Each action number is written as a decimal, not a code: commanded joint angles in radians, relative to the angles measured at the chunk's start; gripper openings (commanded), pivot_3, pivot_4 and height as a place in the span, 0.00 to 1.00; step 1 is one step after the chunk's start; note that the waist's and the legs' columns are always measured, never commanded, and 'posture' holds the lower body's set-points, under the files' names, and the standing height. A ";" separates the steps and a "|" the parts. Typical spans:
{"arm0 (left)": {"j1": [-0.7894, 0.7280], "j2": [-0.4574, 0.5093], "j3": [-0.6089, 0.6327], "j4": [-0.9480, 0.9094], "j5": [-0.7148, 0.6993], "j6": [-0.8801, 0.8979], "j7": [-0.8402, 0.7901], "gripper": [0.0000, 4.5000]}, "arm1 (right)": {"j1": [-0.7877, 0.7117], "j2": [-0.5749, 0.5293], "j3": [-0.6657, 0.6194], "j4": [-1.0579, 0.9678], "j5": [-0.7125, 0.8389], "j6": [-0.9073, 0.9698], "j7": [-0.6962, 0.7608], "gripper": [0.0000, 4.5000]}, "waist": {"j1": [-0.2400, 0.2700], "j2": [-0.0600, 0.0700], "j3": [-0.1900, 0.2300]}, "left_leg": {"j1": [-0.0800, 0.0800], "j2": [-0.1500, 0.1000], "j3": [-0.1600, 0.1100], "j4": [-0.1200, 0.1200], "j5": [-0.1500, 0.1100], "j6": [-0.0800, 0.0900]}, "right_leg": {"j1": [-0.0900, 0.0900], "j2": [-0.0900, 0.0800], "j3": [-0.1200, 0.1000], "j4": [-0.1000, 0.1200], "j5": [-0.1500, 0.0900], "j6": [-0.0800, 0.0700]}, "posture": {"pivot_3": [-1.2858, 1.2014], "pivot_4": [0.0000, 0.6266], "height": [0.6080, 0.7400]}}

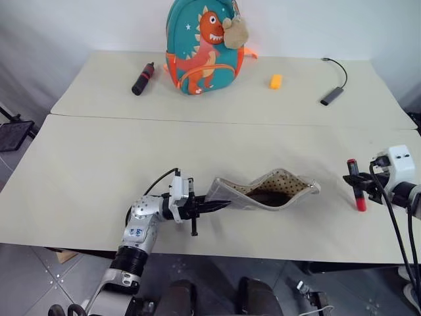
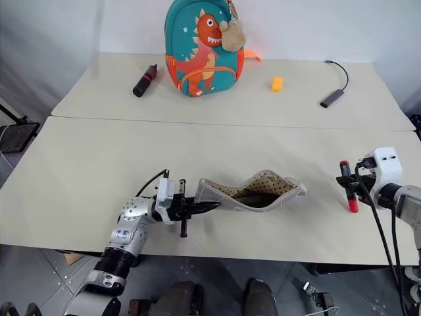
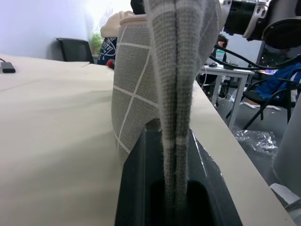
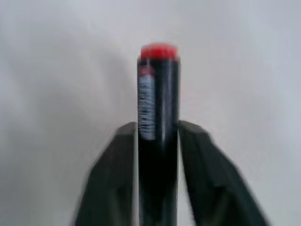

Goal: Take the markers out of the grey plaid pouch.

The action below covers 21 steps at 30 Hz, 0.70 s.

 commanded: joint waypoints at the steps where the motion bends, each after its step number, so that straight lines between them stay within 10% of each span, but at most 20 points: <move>1: -0.006 0.003 0.001 -0.015 -0.009 0.003 -0.005 0.00 | -0.004 0.003 -0.037 0.012 -0.034 -0.068 0.025 0.59 | 0.001 0.000 0.000 | 0.000 0.000 0.000 0.000 0.000 0.000 | 0.000 0.000 0.000 0.000 0.000 0.000 | 0.52 0.24 1.00; 7: 0.004 0.006 -0.001 -0.025 -0.008 0.006 -0.005 0.00 | 0.075 -0.039 -0.196 -0.101 0.051 -0.230 0.284 0.99 | 0.003 0.001 0.000 | -0.001 0.000 0.000 0.000 0.000 0.000 | 0.000 0.000 0.000 0.000 0.000 0.000 | 0.52 0.24 1.00; 14: -0.006 0.011 0.012 -0.007 -0.005 -0.002 -0.005 0.00 | 0.150 -0.080 -0.326 -0.380 0.261 -0.172 0.542 0.99 | -0.003 0.001 0.001 | 0.000 0.001 0.000 0.000 0.000 0.001 | 0.001 0.000 0.000 -0.001 0.000 0.001 | 0.52 0.24 1.00; 21: 0.001 -0.011 -0.004 0.003 0.003 -0.011 -0.004 0.00 | 0.045 -0.128 -0.074 -0.705 0.265 -0.166 0.587 0.99 | 0.000 -0.001 0.002 | 0.003 0.003 -0.001 0.000 -0.001 -0.001 | 0.001 0.001 0.002 -0.001 0.000 0.001 | 0.52 0.24 1.00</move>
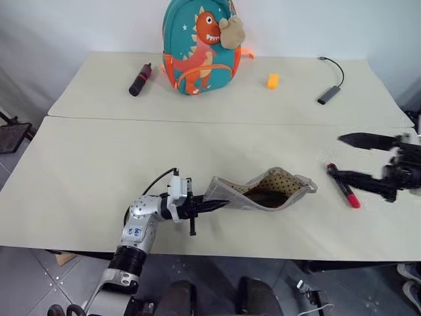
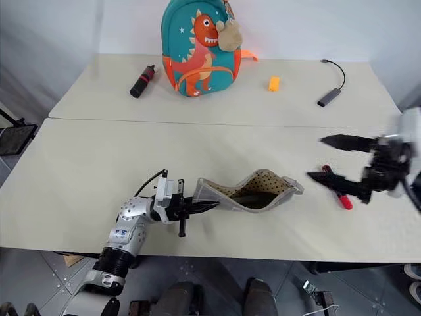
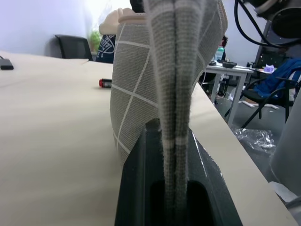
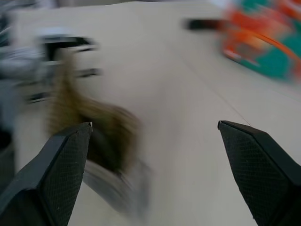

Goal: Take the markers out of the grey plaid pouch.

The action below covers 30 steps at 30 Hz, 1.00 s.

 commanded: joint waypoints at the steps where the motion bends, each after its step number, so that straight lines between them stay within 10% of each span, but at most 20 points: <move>1: 0.004 -0.006 -0.010 -0.002 0.000 -0.010 -0.006 0.00 | -0.028 0.004 0.106 -0.093 -0.030 -0.011 -0.012 0.99 | 0.005 -0.002 0.001 | 0.000 0.000 0.000 0.000 0.000 0.000 | 0.000 0.000 0.000 0.000 0.000 0.000 | 0.52 0.24 1.00; 6: 0.001 -0.006 -0.011 -0.001 0.002 -0.007 -0.004 0.00 | -0.113 0.027 0.269 -0.159 -0.102 0.002 -0.065 0.86 | 0.003 -0.002 0.001 | -0.003 -0.001 0.000 0.001 -0.002 0.002 | 0.000 -0.001 0.000 -0.001 0.000 0.000 | 0.52 0.24 1.00; 17: 0.003 -0.001 -0.010 -0.005 0.004 -0.002 0.003 0.00 | -0.253 0.031 0.479 -0.133 -0.321 0.065 -0.150 0.01 | 0.000 -0.002 0.001 | -0.002 -0.001 0.001 0.001 -0.002 0.002 | 0.000 -0.001 -0.001 -0.001 0.000 0.000 | 0.52 0.24 1.00; 30: -0.003 -0.007 -0.015 -0.001 0.003 0.001 0.008 0.00 | -0.377 0.107 0.748 -0.207 -0.512 0.210 -0.169 0.01 | -0.001 -0.001 0.001 | -0.003 -0.002 0.001 0.002 -0.002 0.002 | -0.001 0.000 -0.001 -0.001 0.000 0.000 | 0.52 0.24 1.00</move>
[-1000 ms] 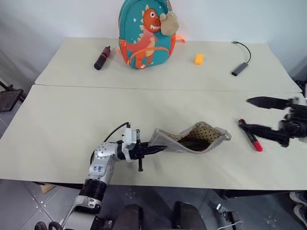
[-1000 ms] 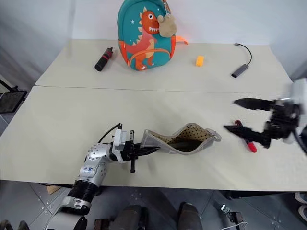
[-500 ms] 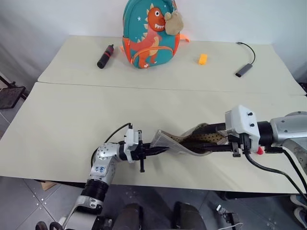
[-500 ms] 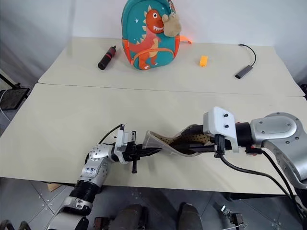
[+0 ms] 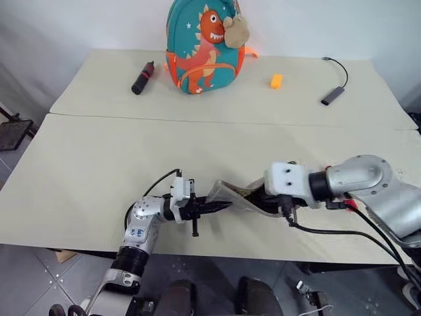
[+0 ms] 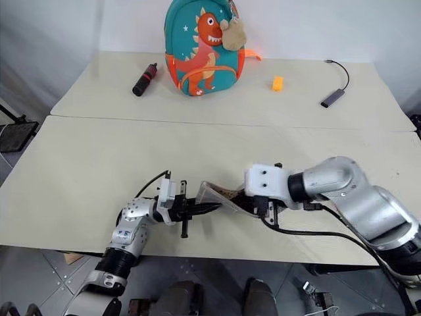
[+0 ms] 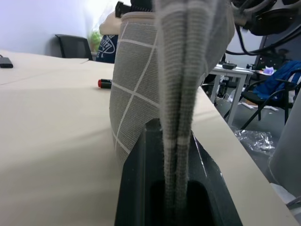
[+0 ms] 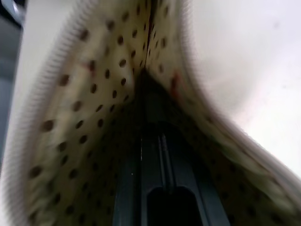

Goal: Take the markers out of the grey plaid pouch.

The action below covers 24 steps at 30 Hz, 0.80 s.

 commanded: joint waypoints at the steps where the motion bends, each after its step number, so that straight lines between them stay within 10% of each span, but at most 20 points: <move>1: -0.005 -0.006 -0.001 -0.007 -0.003 -0.001 0.004 0.00 | -0.013 0.034 -0.007 -0.021 -0.001 0.021 -0.009 0.01 | 0.000 0.000 0.000 | 0.000 0.000 0.000 0.000 0.000 0.000 | 0.000 0.000 0.000 0.000 0.000 0.000 | 0.52 0.24 1.00; 7: -0.002 -0.005 0.001 -0.010 -0.006 -0.001 0.009 0.00 | -0.022 0.045 0.012 -0.012 -0.062 0.045 -0.027 0.04 | 0.000 0.000 0.000 | 0.000 0.000 0.000 0.000 0.000 0.000 | 0.000 0.000 0.000 0.000 0.000 0.000 | 0.52 0.24 1.00; 13: 0.004 0.000 0.004 -0.016 -0.008 0.001 0.011 0.00 | -0.015 0.033 0.031 -0.022 -0.080 0.027 0.010 0.43 | 0.000 0.000 0.000 | 0.000 -0.001 0.000 0.000 0.000 0.000 | 0.000 0.000 0.000 0.000 0.000 0.000 | 0.52 0.24 1.00; 24: 0.004 0.004 0.004 -0.019 -0.009 0.005 0.015 0.00 | 0.016 0.040 0.058 0.001 -0.159 0.032 -0.001 0.43 | 0.000 0.000 0.000 | 0.000 -0.001 0.000 0.000 0.000 0.000 | 0.000 0.000 0.000 0.000 0.000 0.000 | 0.52 0.24 1.00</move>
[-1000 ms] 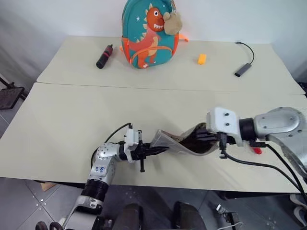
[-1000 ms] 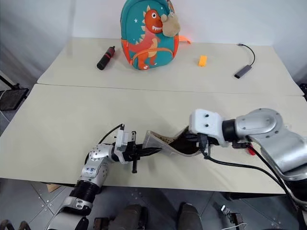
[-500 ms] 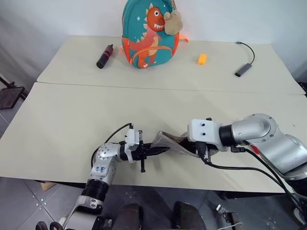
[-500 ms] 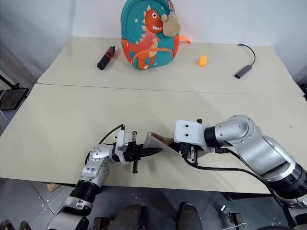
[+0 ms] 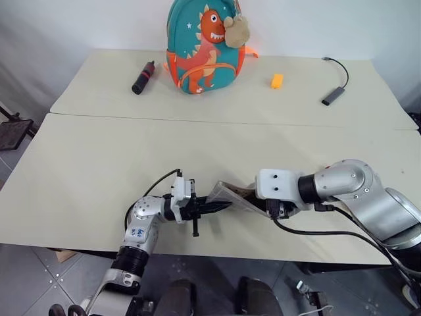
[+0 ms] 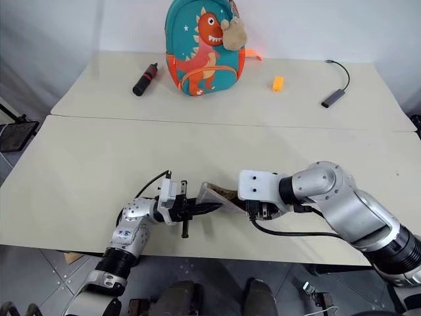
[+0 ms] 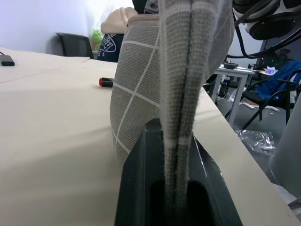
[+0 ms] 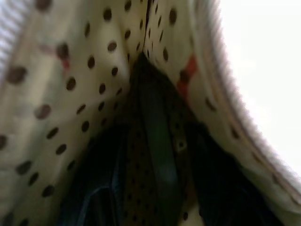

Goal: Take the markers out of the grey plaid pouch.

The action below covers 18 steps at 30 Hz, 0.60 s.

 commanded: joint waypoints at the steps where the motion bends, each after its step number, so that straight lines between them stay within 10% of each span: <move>1: 0.003 0.001 0.006 -0.019 -0.010 0.003 0.002 0.00 | 0.011 0.004 -0.003 -0.003 -0.018 0.008 -0.009 0.47 | 0.000 0.000 0.000 | 0.000 0.000 0.000 0.000 0.000 0.000 | 0.000 0.000 0.000 0.000 0.000 0.000 | 0.52 0.24 1.00; 4: 0.005 0.003 0.004 -0.024 -0.012 0.011 0.000 0.00 | 0.006 0.017 0.032 0.016 -0.075 -0.050 -0.029 0.63 | 0.000 0.000 0.000 | 0.000 0.000 0.000 0.000 0.000 0.000 | 0.000 0.000 0.000 0.000 0.000 0.000 | 0.52 0.24 1.00; 18: -0.010 -0.003 0.003 -0.008 -0.010 0.009 0.000 0.00 | -0.099 0.125 0.247 0.145 -0.246 0.003 0.032 0.54 | -0.006 0.000 0.000 | 0.001 0.000 0.000 0.000 0.000 0.000 | 0.000 0.001 0.000 0.000 0.000 0.000 | 0.52 0.24 1.00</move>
